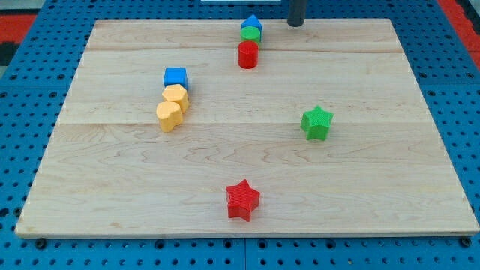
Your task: Place the blue triangle above the blue cube
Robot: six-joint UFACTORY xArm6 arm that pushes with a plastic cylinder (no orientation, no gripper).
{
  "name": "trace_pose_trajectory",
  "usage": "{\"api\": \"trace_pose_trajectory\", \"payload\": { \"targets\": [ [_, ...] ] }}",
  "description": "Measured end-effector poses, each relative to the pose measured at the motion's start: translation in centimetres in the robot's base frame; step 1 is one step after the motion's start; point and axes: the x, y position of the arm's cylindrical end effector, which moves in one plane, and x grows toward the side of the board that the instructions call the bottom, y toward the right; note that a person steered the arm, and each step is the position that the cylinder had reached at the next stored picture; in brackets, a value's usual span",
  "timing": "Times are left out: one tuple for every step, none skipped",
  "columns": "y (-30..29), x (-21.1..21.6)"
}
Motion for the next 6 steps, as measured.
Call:
{"api": "trace_pose_trajectory", "payload": {
  "targets": [
    [-6.0,1.3],
    [-12.7,5.0],
    [-15.6,5.8],
    [-15.8,4.5],
    [-15.9,3.7],
    [-16.7,3.3]
  ]
}}
